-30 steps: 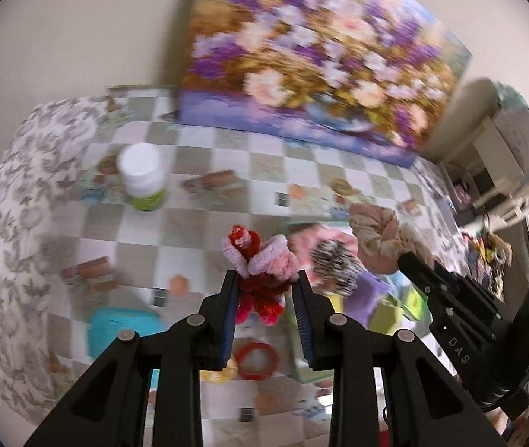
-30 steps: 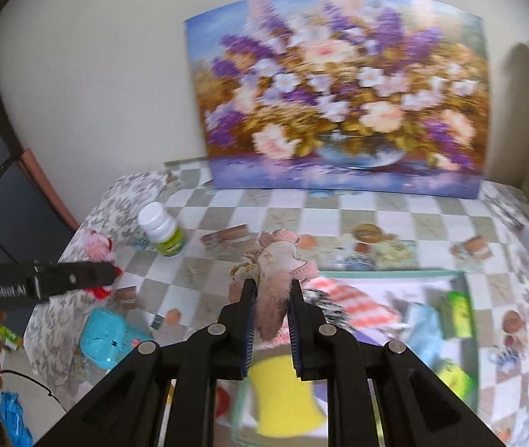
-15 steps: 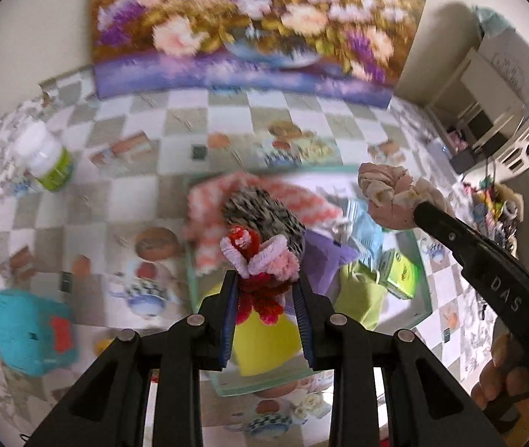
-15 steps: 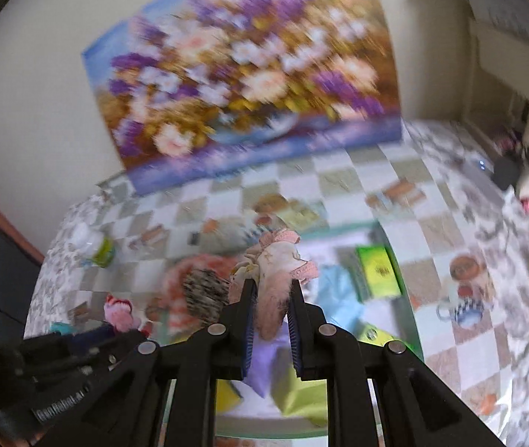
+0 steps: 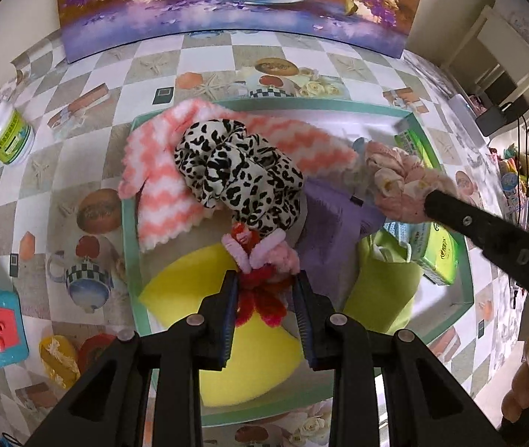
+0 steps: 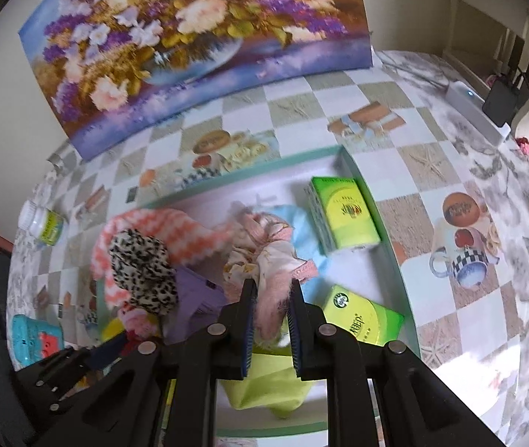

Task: Organize soft objects
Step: 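Lower the doll and floral scrunchie into the tray and open both grippers, then move the left gripper to the gold round tin beside the tray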

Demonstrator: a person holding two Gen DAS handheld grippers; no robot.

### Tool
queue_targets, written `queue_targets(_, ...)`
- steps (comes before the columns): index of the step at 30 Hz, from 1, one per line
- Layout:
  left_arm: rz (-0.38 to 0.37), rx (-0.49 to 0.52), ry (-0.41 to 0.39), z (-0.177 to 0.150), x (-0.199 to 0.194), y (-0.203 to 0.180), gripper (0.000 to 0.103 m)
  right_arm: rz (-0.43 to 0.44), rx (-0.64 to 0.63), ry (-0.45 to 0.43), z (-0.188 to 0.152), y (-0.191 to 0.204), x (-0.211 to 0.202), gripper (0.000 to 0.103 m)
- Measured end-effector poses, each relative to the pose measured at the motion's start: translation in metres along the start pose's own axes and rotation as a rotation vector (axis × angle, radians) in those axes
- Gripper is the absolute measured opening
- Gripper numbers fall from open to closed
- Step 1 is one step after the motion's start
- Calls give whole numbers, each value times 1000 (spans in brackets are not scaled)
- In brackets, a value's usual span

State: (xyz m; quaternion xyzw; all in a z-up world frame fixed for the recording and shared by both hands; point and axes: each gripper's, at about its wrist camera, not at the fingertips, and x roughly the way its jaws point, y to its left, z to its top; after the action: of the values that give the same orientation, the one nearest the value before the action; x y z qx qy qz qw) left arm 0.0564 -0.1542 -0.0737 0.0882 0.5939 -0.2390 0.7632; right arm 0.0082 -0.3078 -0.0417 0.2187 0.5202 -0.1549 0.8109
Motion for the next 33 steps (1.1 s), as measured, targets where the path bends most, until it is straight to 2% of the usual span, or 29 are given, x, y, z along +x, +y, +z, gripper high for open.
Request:
queue_targets(5,-27,-12,4,3,-2,6,34,-36,-11,31,-2,3,6,20)
queue_targets(6,-34,-17,5,4,-4,7,41,-40,-16,30,-2,4,5,20)
queue_targets(7,-37,-24,6,4,-5,9,53,-48,-23,29,-2,6,4,20)
queue_targets(10,-43,-41,-9,6,-12,12,58,-73,-38,20,-1,11,-2,36)
queue_targets(12,-46,-46,-27,8,-19,15,61,-93,-36,11,0,12,-7,57)
queue_targets(16,-24,-54,-57,12,-30,23,73,-106,-25,3,0,13,-13,64)
queue_targets(18,7,-64,-65,14,-32,30,78,-121,-30,7,0,15,-14,73)
queue_targets(19,20,-72,-66,15,-32,33,83,-131,-36,14,-1,16,-13,74)
queue_targets(22,55,-84,-65,16,-31,44,84,-137,-40,18,-2,18,-11,83)
queue_targets(26,121,-98,-86,19,-31,55,93,-165,-62,9,-3,22,-8,103)
queue_targets(29,165,-101,-109,21,-35,62,93,-167,-63,0,-3,23,-9,103)
queue_targets(33,168,-109,-115,22,-38,68,93,-153,-54,-3,-3,24,-10,103)
